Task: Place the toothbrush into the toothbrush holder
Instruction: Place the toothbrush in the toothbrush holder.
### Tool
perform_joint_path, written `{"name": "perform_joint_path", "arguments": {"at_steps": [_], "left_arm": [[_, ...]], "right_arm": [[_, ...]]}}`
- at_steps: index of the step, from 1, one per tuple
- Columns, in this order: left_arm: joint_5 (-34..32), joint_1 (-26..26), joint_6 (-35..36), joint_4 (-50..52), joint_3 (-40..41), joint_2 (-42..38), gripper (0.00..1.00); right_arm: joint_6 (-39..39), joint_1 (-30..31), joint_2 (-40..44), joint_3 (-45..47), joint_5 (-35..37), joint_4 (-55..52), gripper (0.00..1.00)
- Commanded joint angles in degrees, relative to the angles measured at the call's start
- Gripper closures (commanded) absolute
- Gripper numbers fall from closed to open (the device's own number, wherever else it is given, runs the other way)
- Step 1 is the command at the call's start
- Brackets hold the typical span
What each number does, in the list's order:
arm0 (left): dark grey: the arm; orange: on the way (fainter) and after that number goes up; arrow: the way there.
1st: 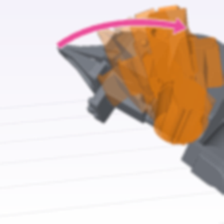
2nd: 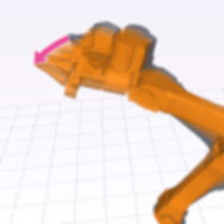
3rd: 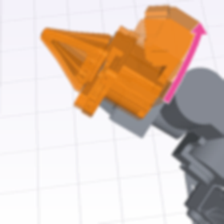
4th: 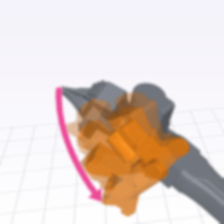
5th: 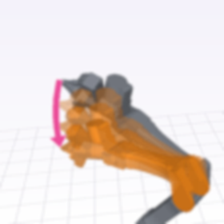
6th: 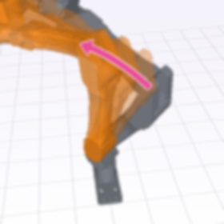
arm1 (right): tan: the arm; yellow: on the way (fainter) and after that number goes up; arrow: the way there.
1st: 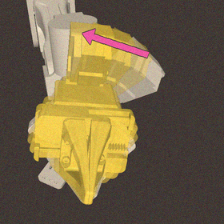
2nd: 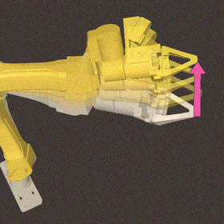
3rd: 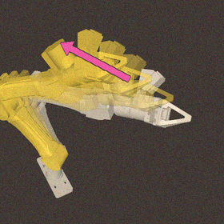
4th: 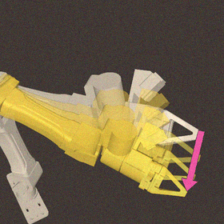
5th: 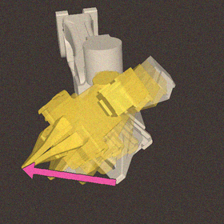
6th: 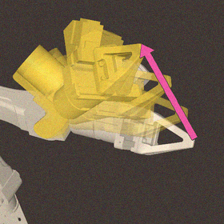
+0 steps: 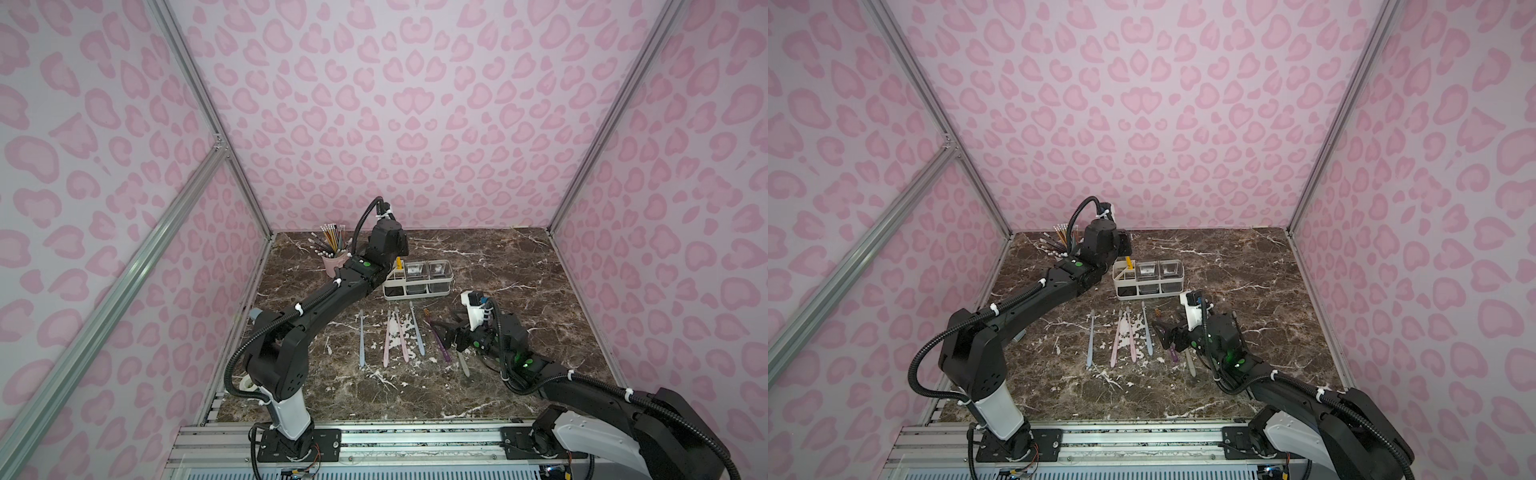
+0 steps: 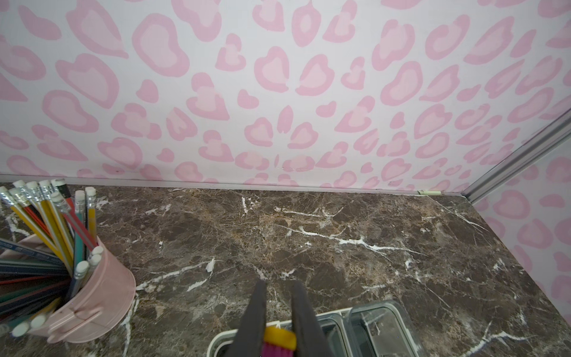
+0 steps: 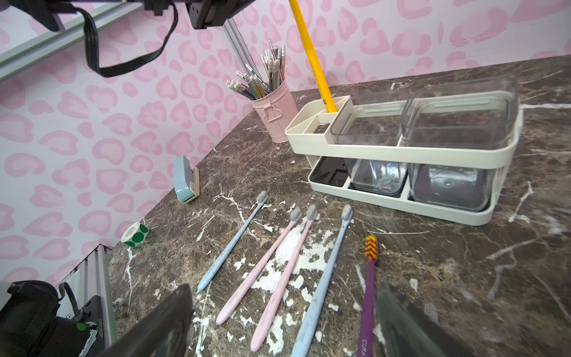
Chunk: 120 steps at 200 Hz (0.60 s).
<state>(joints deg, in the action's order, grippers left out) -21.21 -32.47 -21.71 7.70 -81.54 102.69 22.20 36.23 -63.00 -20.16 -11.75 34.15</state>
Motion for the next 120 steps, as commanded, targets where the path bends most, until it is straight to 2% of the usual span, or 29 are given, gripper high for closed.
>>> {"name": "perform_joint_path", "arguments": {"at_steps": [1,120], "left_arm": [[0.01,0.01,-0.11,-2.26,-0.62,0.32,0.97],[-2.69,-1.90,0.28,-4.30,1.35,5.97,0.97]], "right_arm": [[-0.77,0.28,-0.19,-0.83,-0.29,1.80,0.06],[-1.76,1.65,-2.03,-1.89,-0.56,1.37,0.06]]}}
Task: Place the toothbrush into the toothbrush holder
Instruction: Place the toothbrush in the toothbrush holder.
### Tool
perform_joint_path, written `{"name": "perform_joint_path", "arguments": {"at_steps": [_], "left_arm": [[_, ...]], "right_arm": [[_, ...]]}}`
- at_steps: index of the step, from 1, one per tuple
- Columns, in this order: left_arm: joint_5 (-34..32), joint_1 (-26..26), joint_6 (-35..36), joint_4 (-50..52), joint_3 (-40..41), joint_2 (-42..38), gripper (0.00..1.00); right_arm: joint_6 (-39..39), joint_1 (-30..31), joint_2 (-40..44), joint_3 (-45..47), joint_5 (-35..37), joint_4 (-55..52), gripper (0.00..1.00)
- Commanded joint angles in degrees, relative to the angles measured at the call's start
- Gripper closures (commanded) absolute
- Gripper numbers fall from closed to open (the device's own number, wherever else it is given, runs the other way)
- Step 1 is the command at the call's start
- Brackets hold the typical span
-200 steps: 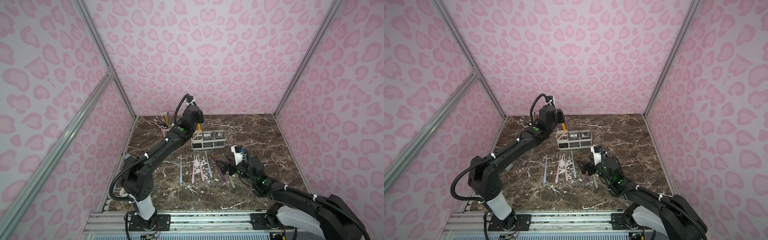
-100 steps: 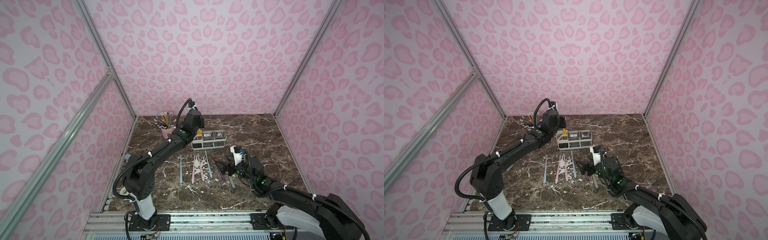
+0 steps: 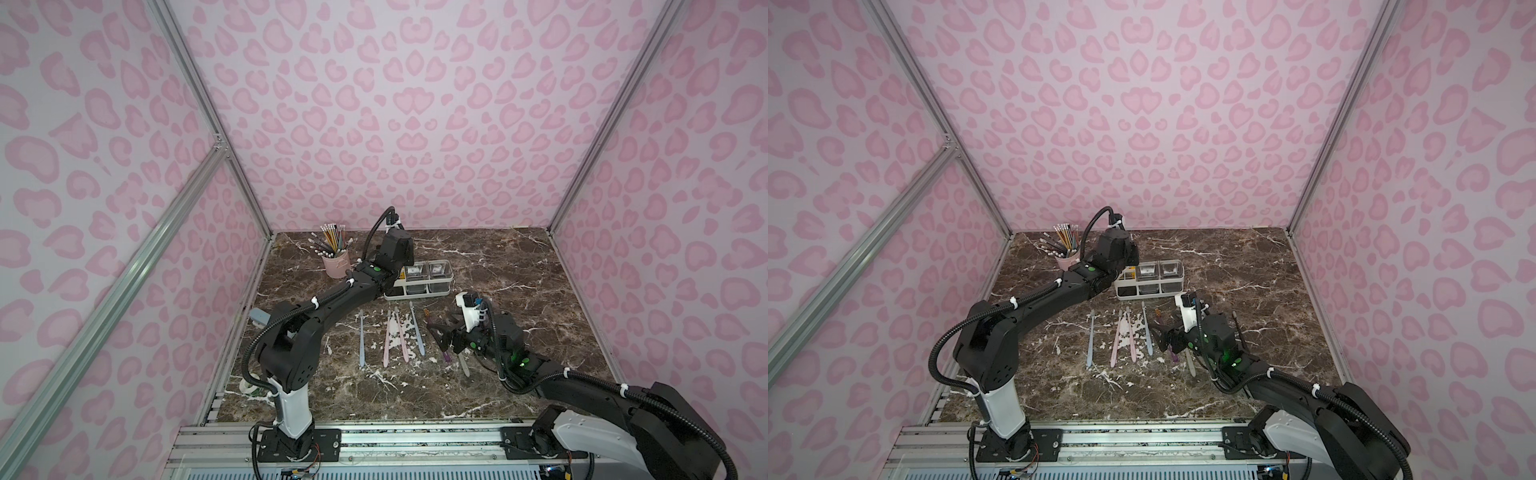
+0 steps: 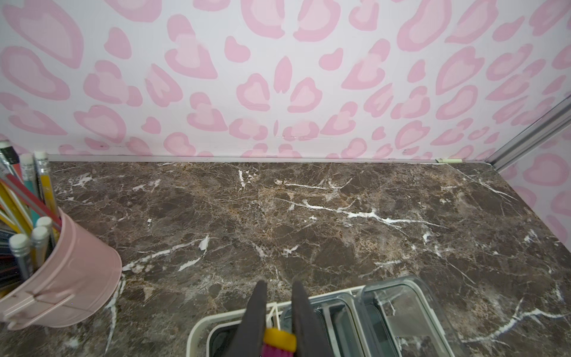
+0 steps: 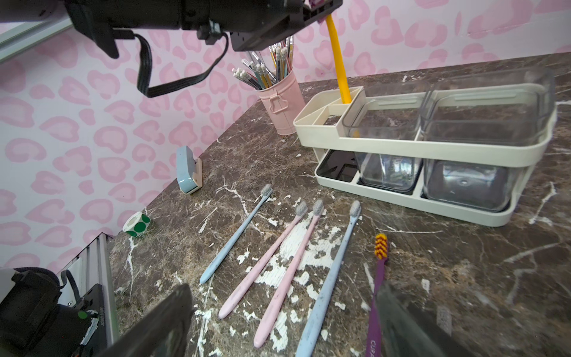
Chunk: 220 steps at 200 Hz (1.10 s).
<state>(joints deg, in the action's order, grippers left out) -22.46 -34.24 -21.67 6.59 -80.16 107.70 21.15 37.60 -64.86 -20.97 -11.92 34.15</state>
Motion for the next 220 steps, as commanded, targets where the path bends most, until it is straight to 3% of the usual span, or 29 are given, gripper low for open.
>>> {"name": "perform_joint_path", "arguments": {"at_steps": [1,220], "left_arm": [[-1.45,-0.13,0.27,-3.17,-0.01,0.99,0.97],[-5.93,-0.39,0.35,-8.93,3.26,1.20,0.97]], "right_arm": [[-0.73,0.32,-0.22,-1.13,-0.38,1.36,0.06],[-1.55,1.68,-1.67,-1.72,-0.29,1.53,0.06]]}}
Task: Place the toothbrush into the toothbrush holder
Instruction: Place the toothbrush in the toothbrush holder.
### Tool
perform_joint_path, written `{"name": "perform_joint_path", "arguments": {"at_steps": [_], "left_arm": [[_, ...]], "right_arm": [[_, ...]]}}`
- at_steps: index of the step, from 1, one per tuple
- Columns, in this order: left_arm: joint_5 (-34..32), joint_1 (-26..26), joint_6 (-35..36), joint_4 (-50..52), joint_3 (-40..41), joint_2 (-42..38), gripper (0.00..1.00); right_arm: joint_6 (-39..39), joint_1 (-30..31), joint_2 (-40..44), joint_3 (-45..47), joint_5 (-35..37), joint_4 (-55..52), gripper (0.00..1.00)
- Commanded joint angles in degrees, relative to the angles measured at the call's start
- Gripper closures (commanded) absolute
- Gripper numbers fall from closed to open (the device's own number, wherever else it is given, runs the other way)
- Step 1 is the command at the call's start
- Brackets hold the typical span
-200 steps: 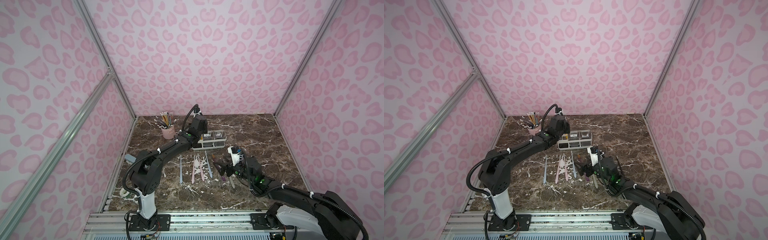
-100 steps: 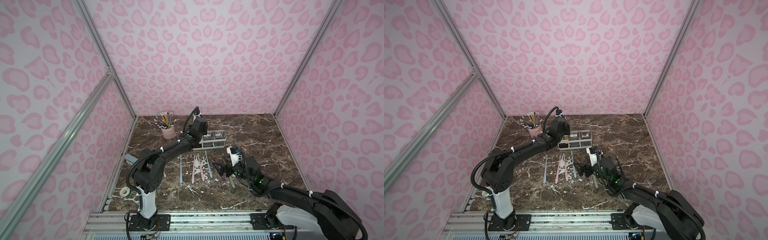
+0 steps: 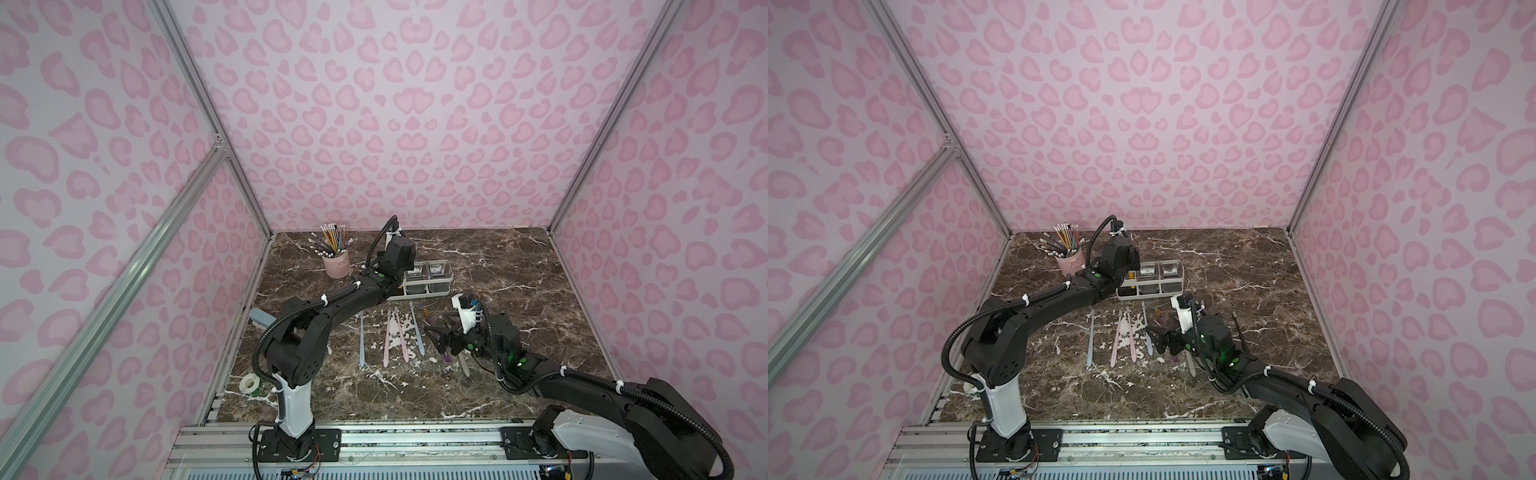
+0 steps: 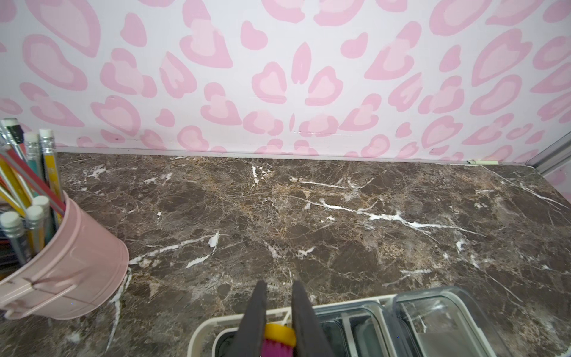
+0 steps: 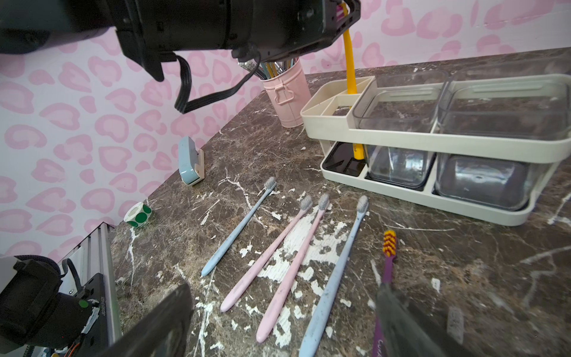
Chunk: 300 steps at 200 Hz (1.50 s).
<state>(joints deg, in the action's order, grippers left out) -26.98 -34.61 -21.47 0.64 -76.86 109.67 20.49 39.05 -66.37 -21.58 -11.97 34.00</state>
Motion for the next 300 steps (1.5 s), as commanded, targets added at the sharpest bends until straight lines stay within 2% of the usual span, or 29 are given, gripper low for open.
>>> {"name": "perform_joint_path", "arguments": {"at_steps": [1,96,211,300], "left_arm": [[-1.41,-0.02,0.13,-3.00,0.00,-0.77,0.97],[-1.73,-0.02,-0.98,-4.25,1.33,-0.12,0.97],[-4.03,-0.02,-0.96,-5.91,1.93,-0.83,0.92],[-3.51,-0.11,-1.55,-7.79,2.81,-0.97,0.97]], "right_arm": [[-0.94,0.28,-0.16,-1.10,-0.25,1.69,0.06],[-1.26,0.77,0.00,-1.18,-0.16,1.56,0.05],[-1.66,1.37,-0.78,-1.44,-0.16,1.74,0.05],[-1.77,1.73,-1.26,-1.61,-0.01,1.77,0.05]]}}
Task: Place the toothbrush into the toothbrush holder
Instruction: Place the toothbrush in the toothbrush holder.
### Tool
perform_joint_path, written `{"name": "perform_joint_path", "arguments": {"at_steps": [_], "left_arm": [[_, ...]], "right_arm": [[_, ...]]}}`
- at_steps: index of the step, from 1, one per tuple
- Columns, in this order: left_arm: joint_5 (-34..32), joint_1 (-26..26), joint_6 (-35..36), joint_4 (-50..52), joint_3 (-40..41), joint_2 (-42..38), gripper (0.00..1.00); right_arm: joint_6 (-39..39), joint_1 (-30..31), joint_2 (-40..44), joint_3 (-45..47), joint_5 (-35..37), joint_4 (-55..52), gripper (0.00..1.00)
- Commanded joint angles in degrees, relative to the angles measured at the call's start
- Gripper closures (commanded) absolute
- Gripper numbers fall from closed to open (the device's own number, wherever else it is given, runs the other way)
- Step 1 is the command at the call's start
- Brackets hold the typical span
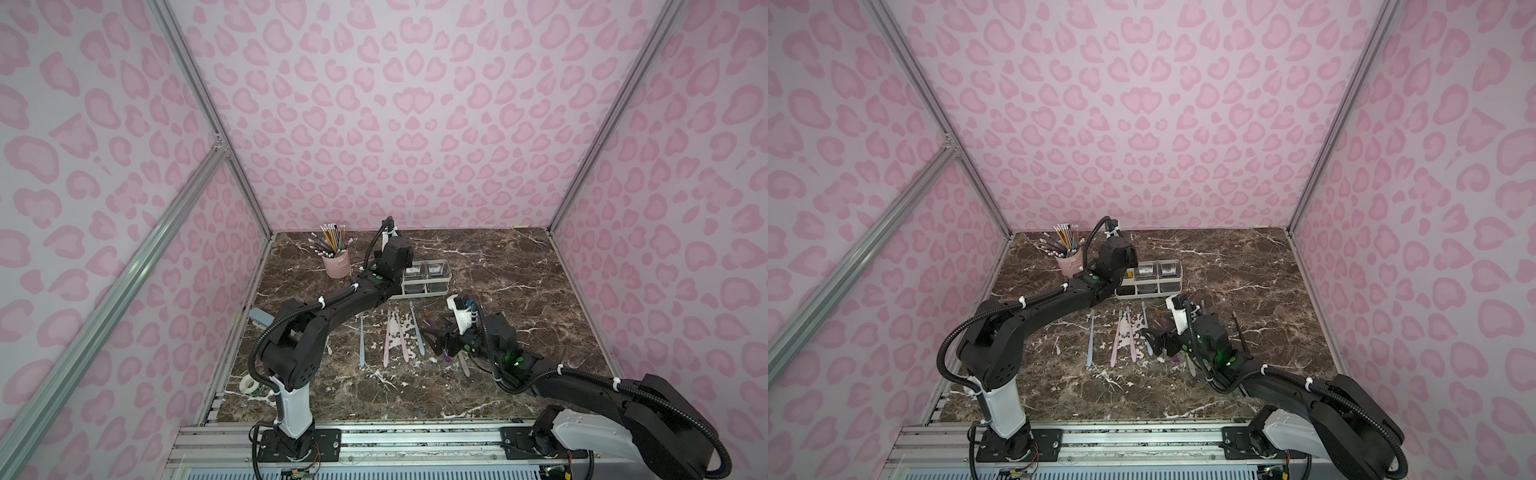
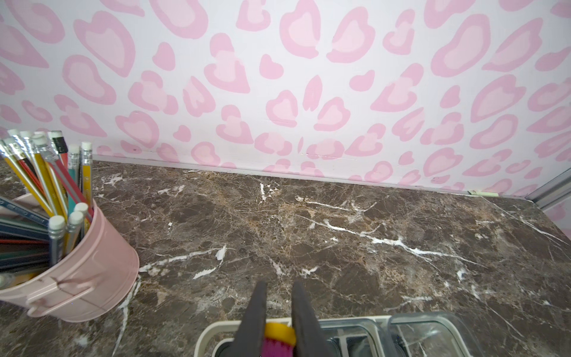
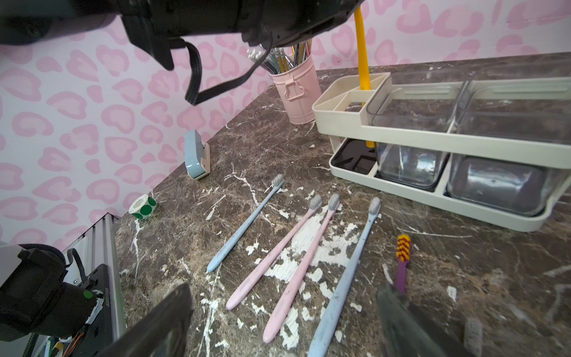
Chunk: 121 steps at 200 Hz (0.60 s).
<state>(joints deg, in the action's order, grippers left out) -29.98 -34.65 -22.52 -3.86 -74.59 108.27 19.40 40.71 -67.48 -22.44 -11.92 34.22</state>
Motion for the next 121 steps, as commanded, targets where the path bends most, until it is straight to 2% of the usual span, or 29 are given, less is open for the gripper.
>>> {"name": "perform_joint_path", "arguments": {"at_steps": [1,95,121], "left_arm": [[-0.52,-0.02,-0.50,-3.32,0.56,0.44,0.97],[-2.72,-0.85,0.48,-6.68,0.58,1.63,0.97],[-2.81,-0.94,-0.20,-7.69,3.27,2.12,0.98]], "right_arm": [[-0.68,0.12,-0.17,-0.81,-0.04,1.55,0.05],[-0.74,0.42,-0.83,-0.68,-0.34,2.21,0.05],[-0.77,0.56,-1.03,-0.72,-0.29,2.34,0.05]]}}
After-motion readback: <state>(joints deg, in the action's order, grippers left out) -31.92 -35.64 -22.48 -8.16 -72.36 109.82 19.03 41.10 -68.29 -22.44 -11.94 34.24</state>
